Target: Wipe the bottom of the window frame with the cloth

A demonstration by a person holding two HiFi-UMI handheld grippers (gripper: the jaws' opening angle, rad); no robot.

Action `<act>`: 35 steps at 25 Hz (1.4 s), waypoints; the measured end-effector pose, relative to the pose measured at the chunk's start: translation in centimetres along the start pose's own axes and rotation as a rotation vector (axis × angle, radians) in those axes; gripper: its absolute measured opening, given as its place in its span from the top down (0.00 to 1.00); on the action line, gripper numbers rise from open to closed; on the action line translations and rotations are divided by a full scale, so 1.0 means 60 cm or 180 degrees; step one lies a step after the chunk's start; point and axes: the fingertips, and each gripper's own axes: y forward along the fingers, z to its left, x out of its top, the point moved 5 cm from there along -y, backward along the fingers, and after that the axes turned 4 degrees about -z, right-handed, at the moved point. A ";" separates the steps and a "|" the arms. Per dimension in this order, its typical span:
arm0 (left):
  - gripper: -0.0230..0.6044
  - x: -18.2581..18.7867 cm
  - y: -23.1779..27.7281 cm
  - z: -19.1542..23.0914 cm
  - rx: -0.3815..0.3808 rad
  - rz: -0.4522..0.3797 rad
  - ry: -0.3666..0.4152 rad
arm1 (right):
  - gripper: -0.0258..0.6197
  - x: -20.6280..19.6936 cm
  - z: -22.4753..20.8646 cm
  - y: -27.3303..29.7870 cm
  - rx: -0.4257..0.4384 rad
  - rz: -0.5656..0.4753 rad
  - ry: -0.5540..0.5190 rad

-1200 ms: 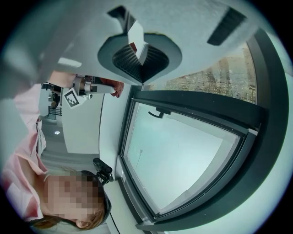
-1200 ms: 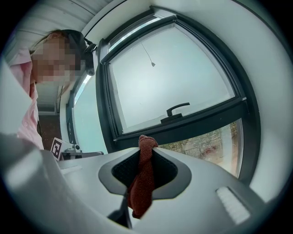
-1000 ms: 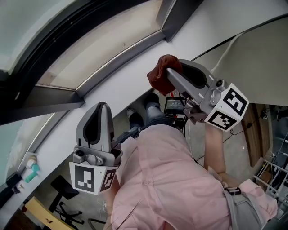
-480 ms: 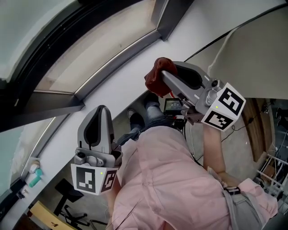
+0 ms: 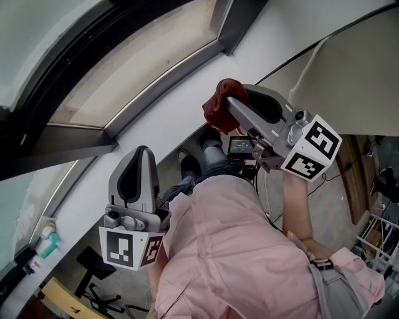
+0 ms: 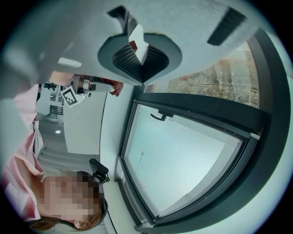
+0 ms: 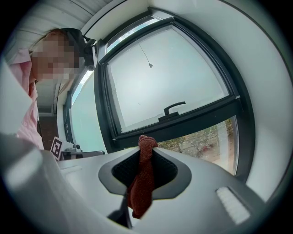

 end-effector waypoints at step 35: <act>0.97 -0.005 0.007 -0.003 -0.0024 0.0018 0.0010 | 0.86 -0.012 -0.007 -0.002 -0.0013 0.0044 0.0026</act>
